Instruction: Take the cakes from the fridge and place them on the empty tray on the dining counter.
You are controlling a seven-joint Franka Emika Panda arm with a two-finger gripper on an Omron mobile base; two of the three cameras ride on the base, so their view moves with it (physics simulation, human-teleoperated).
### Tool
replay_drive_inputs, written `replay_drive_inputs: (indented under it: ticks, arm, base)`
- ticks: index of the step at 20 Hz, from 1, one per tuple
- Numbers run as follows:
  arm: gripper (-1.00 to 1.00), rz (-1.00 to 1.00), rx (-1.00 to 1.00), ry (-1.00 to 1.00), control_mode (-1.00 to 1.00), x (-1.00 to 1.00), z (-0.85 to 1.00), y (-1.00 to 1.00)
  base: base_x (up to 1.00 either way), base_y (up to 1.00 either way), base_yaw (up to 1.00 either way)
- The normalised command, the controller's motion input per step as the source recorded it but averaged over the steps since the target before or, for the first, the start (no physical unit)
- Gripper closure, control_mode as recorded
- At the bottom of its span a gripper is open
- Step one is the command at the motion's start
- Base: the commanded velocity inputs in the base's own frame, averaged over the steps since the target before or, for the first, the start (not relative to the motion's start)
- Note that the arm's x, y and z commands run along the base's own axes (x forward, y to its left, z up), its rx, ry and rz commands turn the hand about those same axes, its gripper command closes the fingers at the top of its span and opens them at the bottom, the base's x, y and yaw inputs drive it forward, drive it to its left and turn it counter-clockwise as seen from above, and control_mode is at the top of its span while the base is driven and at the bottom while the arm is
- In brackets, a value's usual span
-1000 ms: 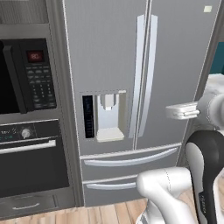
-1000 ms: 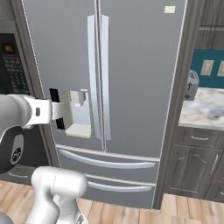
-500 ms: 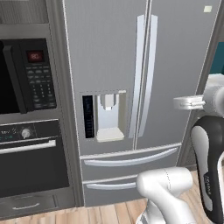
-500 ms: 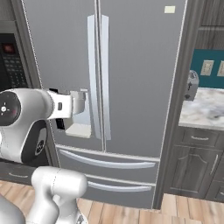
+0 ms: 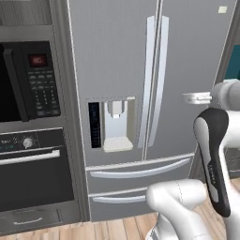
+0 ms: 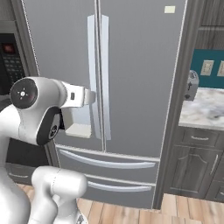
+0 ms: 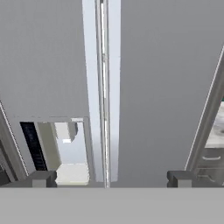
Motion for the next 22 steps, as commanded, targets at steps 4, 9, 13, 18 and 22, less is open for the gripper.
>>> replay_drive_inputs:
  ticks: [4, 9, 13, 18, 22]
  arm:
    - [-1.00, 0.00, 0.00, 0.00, -1.00, 0.52, 0.00, -0.21]
    - [-1.00, 0.00, 0.00, 0.00, -1.00, 0.47, 0.00, -0.06]
    - [-1.00, 0.00, 0.00, 0.00, -1.00, 0.47, 0.00, 0.00]
    - [-1.00, 0.00, 0.00, 0.00, -1.00, 0.59, -0.02, 0.00]
    - [-1.00, 0.00, 0.00, -0.01, -1.00, 0.55, -0.13, 0.00]
  base:
    - [0.00, 0.00, 0.00]
    - [0.00, 0.00, 0.00]
    - [0.00, 0.00, 0.00]
    - [0.00, 0.00, 0.00]
    - [0.00, 0.00, 0.00]
